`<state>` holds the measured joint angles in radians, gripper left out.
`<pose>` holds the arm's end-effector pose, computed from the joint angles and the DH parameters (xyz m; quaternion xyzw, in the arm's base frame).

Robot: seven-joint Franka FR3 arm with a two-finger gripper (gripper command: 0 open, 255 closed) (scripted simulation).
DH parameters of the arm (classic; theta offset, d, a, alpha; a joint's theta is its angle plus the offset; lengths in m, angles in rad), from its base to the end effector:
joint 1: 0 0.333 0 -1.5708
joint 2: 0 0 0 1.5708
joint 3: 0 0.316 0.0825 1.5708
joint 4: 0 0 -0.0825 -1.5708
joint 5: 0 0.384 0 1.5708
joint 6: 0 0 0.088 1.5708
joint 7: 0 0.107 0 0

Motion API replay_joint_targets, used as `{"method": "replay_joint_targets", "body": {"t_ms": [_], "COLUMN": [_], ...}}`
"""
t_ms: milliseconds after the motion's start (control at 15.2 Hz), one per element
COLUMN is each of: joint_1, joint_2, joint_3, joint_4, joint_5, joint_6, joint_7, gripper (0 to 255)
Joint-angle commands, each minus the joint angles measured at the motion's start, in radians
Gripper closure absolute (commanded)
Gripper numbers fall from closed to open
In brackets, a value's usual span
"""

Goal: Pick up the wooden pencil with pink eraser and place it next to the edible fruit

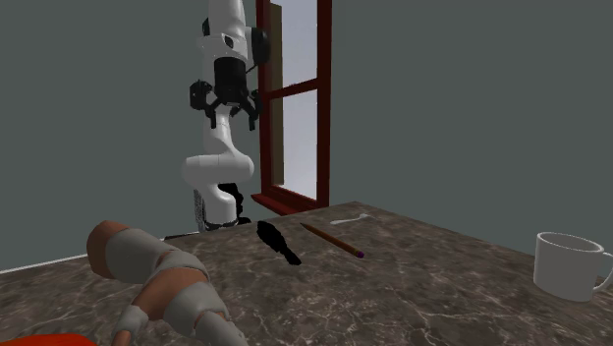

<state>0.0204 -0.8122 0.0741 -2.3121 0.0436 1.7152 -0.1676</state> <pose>0.3116 0.0426 0.6330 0.9869 0.1206 0.1064 0.0101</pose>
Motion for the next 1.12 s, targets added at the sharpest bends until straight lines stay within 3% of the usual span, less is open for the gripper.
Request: {"method": "replay_joint_targets", "body": {"t_ms": [0, 528, 1056], "joint_1": [0.000, 0.052, 0.106], "joint_2": [0.000, 0.022, 0.139], "joint_3": [0.000, 0.116, 0.252], "joint_4": [0.000, -0.180, -0.288], "joint_5": [0.000, 0.088, 0.175], "joint_6": [0.000, 0.202, 0.434], "joint_7": [0.000, 0.106, 0.213], "gripper": [0, 0, 0]}}
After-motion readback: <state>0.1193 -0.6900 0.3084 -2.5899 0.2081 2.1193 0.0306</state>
